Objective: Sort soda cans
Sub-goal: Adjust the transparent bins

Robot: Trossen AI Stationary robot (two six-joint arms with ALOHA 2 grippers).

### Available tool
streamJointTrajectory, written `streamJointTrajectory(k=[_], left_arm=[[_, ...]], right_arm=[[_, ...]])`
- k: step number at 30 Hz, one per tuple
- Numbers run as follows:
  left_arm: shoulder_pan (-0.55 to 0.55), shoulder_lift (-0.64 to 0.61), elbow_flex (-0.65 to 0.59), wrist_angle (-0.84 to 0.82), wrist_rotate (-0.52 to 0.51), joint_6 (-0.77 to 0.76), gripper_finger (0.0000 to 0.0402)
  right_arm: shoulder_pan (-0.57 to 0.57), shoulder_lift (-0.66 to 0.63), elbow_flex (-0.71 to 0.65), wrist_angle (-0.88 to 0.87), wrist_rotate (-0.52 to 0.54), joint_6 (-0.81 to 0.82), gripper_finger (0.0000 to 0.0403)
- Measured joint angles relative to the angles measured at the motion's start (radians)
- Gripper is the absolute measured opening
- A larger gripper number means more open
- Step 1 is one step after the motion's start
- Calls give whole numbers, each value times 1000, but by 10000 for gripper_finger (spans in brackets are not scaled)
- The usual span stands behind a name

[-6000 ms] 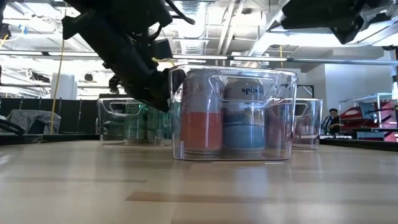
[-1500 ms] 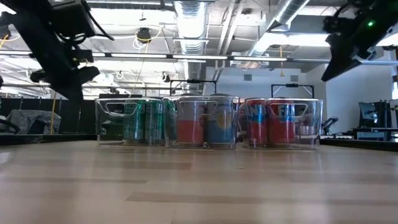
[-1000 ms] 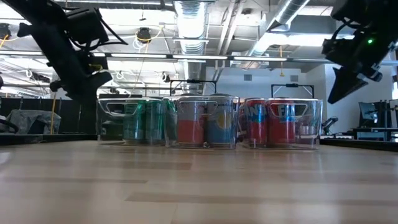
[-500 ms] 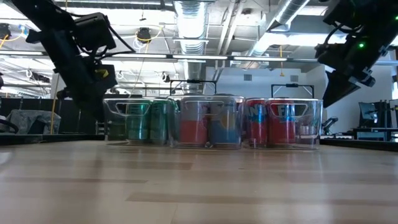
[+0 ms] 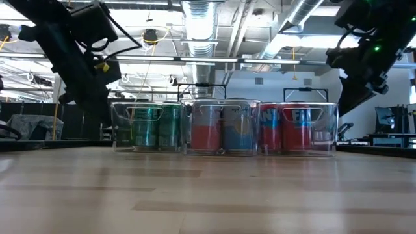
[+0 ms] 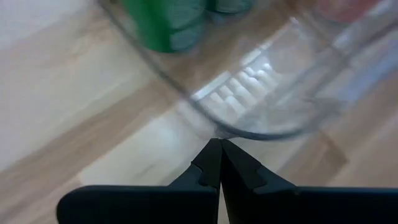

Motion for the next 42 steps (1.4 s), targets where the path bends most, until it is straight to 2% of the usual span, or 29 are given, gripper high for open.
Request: streamJointTrajectory(k=[6, 13, 16, 19, 23, 28, 35, 38, 42], left_arm=[[-70, -1, 5, 13, 6, -44, 0], [-126, -1, 11, 2, -11, -82, 0], [-159, -1, 36, -1, -50, -86, 0], [-182, -1, 74, -32, -86, -76, 0], [-199, -1, 132, -84, -122, -73, 0], [-217, -1, 169, -128, -176, -39, 0], [-217, -19, 174, -206, -183, -36, 0], [-217, -27, 174, -231, -184, -48, 0], [-217, -37, 174, -239, -185, -50, 0]], right_arm=[[43, -41, 0, -29, -20, 55, 5], [23, -115, 1, -56, 58, 72, 5], [-8, -134, 1, -53, 89, 72, 5], [-80, -141, 1, -39, 127, 64, 5], [-244, -98, 1, -9, 149, 55, 4], [-473, -26, 1, 165, 150, -67, 5], [-763, 113, 2, 387, -71, -213, 5], [-832, 183, 2, 426, -143, -239, 5], [-861, 246, 2, 541, -248, -294, 5]])
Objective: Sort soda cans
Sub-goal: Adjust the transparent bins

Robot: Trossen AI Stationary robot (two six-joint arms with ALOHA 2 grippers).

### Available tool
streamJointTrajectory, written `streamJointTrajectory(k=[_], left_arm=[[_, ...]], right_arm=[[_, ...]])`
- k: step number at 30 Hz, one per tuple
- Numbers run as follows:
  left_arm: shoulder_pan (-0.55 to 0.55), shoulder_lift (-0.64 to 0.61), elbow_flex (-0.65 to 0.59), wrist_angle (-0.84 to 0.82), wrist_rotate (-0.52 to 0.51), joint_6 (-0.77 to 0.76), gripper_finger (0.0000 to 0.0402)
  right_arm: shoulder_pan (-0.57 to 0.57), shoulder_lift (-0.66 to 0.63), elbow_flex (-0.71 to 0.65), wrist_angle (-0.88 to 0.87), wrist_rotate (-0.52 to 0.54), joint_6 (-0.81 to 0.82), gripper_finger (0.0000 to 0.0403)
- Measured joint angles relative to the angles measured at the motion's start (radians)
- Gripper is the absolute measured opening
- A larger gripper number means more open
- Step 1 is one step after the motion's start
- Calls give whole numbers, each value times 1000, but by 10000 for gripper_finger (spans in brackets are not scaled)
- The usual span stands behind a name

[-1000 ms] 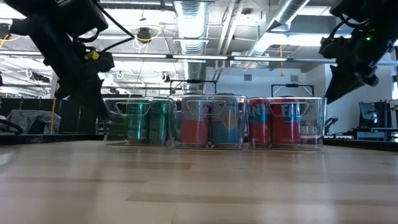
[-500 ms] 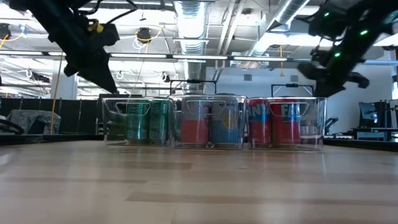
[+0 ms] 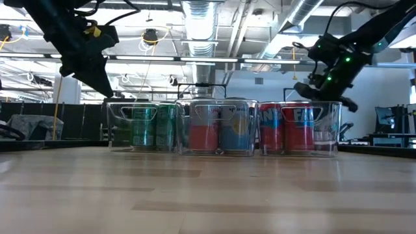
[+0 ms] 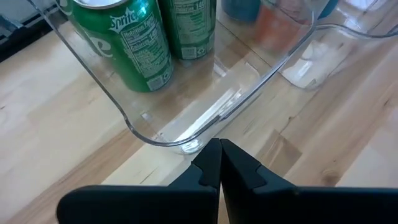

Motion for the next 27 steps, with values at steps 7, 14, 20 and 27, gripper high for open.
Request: streamJointTrajectory(k=[7, 14, 20, 27], left_arm=[[-19, -2, 0, -7, 1, -34, 0], [-54, -2, 0, -8, -5, -77, 0], [-90, -2, 0, -8, -6, -122, 0], [-178, 16, 0, 182, -7, -75, 0]], right_arm=[[-1, 48, 0, 113, -97, -37, 4], [-8, 95, 0, 181, -138, -55, 4], [-13, 129, 0, 243, -180, -55, 4], [-24, -2, 0, 185, -151, -46, 4]])
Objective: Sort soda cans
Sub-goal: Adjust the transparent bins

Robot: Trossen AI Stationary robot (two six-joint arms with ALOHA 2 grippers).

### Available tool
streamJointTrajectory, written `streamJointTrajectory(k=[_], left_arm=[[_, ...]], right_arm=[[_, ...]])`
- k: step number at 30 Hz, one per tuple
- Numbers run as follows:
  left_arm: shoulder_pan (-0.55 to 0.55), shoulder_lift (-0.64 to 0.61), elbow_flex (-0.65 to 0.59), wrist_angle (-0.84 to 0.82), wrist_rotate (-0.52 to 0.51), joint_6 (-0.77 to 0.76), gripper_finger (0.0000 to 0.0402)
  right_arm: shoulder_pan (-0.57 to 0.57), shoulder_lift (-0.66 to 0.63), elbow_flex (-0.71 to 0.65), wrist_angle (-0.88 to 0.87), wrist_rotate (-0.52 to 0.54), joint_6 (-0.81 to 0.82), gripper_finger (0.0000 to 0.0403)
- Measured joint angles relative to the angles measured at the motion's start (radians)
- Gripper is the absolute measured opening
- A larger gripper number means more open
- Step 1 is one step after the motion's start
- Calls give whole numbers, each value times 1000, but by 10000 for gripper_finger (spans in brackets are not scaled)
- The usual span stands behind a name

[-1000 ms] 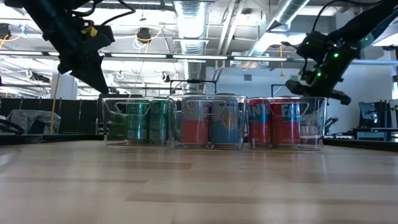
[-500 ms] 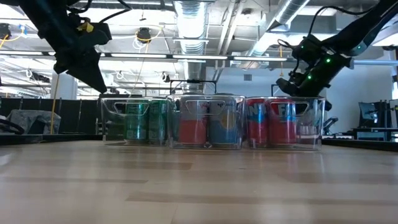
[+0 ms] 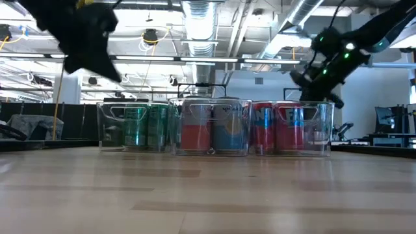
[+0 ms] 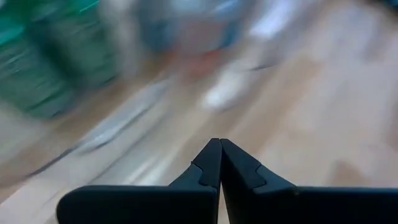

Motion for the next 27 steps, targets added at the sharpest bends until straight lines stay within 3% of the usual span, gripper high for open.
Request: streamJointTrajectory(k=[5, 8, 10, 14, 18, 23, 27], left_arm=[[-87, 86, 0, 363, -1, 233, 0], [-111, 208, 1, 611, -38, 377, 0], [-110, 309, 22, 682, -51, 438, 0], [-89, 491, 131, 636, -87, 482, 0], [-60, 601, 256, 486, -109, 485, 0], [-4, 666, 344, 313, -131, 448, 0], [47, 675, 349, 294, -130, 444, 0]], right_arm=[[28, -192, 0, -77, 10, 23, 4], [63, -297, 0, -134, 12, 35, 4], [91, -352, 0, -157, 16, 48, 4], [150, -420, 0, -172, 20, 56, 4], [196, -448, 0, -178, 32, 72, 4], [234, -451, 0, -197, 59, 72, 4], [259, -451, 0, -209, 98, 56, 4]])
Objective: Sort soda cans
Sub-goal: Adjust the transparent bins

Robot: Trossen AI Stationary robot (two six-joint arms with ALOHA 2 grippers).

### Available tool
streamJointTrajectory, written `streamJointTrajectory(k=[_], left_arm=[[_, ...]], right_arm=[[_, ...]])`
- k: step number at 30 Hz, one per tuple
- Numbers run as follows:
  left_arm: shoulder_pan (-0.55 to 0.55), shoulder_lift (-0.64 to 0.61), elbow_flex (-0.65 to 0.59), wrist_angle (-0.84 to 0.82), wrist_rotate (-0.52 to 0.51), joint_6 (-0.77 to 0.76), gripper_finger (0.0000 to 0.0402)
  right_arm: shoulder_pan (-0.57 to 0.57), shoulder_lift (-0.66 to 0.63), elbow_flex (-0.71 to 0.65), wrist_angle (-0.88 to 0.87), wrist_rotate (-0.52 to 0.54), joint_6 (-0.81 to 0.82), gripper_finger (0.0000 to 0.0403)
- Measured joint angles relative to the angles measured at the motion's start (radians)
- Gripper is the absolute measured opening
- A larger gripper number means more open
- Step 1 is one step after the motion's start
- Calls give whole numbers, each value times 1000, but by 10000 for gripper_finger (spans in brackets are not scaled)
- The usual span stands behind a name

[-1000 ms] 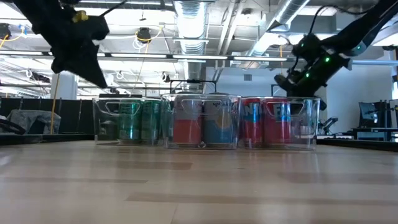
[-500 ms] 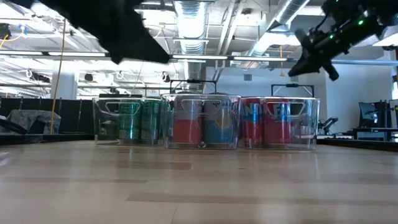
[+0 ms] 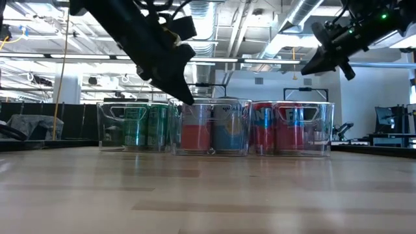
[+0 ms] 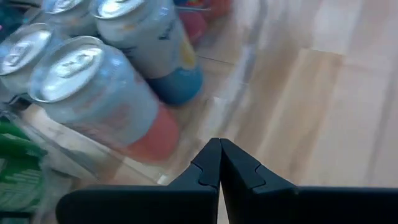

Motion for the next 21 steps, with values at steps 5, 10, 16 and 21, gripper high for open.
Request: streamJointTrajectory(k=[5, 10, 16, 21], left_arm=[[36, -1, 1, 0, 8, 19, 0], [69, -1, 1, 1, 25, 29, 0], [97, -1, 1, 4, 21, 43, 0], [83, -8, 1, -6, 16, 43, 0]], right_arm=[[27, 0, 0, -14, 32, -11, 4], [31, 0, 0, -14, 32, -13, 4], [35, 0, 0, -28, 32, -15, 4], [112, -8, 0, -154, 31, -39, 4]])
